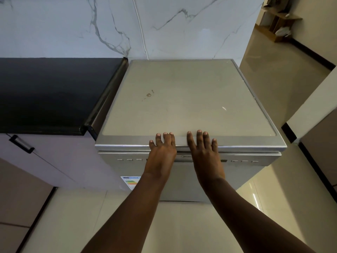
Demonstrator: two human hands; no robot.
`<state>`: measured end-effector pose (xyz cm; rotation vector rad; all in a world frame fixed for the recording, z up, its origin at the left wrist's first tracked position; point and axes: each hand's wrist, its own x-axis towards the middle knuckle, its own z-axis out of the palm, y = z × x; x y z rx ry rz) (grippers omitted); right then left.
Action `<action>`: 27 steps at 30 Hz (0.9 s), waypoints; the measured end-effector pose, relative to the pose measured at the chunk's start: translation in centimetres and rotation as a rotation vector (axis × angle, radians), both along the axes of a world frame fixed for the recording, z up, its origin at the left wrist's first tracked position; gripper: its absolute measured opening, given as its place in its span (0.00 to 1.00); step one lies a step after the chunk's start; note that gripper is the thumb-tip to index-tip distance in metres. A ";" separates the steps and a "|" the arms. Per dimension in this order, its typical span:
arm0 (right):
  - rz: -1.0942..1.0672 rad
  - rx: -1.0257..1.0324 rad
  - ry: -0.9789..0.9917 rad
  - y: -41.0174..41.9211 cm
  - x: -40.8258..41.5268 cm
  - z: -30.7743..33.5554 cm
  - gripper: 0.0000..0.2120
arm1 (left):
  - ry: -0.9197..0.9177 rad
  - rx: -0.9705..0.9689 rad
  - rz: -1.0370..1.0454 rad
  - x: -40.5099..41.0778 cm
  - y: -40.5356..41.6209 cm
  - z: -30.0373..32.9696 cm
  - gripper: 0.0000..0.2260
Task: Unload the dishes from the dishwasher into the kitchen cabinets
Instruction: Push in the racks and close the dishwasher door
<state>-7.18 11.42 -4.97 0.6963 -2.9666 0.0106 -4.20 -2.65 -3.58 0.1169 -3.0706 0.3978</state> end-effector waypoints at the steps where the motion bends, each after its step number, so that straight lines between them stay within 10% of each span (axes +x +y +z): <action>1: 0.001 -0.009 -0.004 0.0 0.0 0.0 0.42 | -0.013 0.026 -0.021 -0.1 0.0 -0.5 0.31; 27: 0.020 -0.052 0.016 0.4 -0.2 -0.7 0.41 | 0.019 -0.179 -0.013 0.0 0.3 -1.8 0.36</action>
